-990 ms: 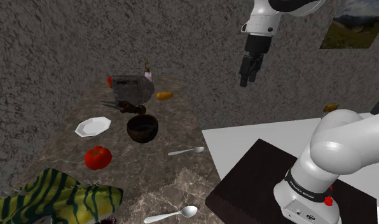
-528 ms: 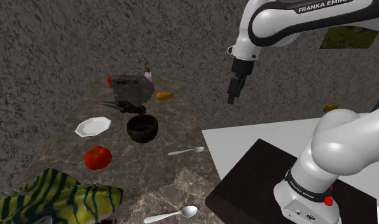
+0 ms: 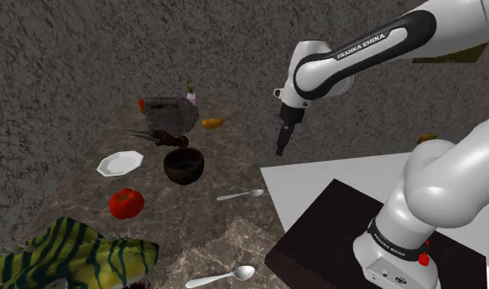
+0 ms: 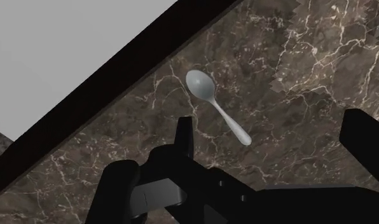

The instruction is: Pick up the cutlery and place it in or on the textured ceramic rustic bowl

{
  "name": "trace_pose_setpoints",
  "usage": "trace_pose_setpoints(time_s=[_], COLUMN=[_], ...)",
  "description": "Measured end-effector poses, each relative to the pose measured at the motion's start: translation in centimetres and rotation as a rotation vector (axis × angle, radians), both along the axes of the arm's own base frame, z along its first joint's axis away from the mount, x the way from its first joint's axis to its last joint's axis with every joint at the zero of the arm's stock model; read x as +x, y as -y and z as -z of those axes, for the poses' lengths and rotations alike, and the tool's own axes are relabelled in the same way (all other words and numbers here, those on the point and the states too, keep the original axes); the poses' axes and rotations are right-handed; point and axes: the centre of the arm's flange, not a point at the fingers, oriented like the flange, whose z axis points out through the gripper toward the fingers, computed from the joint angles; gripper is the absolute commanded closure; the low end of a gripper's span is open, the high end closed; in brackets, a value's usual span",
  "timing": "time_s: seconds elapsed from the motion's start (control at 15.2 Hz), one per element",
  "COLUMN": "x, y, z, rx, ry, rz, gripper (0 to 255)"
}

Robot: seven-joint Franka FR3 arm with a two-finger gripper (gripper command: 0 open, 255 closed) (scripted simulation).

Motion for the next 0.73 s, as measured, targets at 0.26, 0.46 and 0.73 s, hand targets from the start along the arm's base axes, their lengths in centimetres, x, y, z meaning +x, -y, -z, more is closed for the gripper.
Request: trace_pose_setpoints(time_s=[0.26,0.46,0.73], x=[2.1,3.8,6.4], y=[-1.0,-2.1,-3.4], z=[4.4,7.7,12.0], rx=[0.014,0.024,0.036], ry=[0.027,0.047,0.074], rz=[-0.074,-0.129,-0.203], gripper=[0,0,0])
